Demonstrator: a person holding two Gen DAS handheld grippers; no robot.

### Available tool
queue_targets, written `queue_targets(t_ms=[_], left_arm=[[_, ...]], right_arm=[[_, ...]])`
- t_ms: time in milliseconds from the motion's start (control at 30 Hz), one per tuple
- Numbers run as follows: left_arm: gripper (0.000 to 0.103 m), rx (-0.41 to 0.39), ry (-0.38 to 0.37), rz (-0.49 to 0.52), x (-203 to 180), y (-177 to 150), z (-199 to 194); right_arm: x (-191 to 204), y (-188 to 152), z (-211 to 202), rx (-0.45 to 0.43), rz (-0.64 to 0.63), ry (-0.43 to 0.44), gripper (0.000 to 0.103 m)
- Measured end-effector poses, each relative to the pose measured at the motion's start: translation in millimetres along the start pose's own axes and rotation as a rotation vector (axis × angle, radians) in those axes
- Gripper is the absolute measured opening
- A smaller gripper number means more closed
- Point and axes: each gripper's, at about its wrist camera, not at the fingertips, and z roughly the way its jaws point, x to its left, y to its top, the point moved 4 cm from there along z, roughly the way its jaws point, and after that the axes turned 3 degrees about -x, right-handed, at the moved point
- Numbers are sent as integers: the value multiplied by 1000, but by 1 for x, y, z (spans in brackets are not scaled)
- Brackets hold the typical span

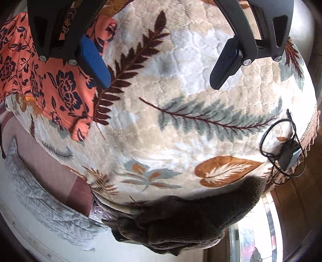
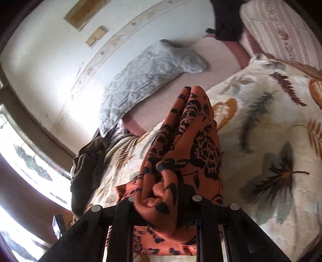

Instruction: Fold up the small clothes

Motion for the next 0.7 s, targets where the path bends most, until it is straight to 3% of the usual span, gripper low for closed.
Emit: queue_targets(t_ms=[133,233,367,467,500,567,600,700], left_arm=[[99,-6,16,-64,31,9,1],[99,-14,30,-102,51,12,1],[99,-2,13,-141,64,13,4],[99,-6,-29,-132,59,15,2],[99,-11,-55,-125,54,16,1],[99,-24,-120,-101,43,17,-5],[99,-30,-148,-81,35,17,-8],[99,-42,-270,6,3,11,-20]], right_arm=[[68,-41,32,80,-61,88,20],[102,-88,71,189,-76,120,20],[109,-162,135,418,-17,156,22],[95,-182,141,457,56,238,26],[91,-178,138,463,70,263,31],[83,-169,128,521,92,312,51],[81,-164,120,545,108,356,75],[68,-137,82,442,71,393,79]])
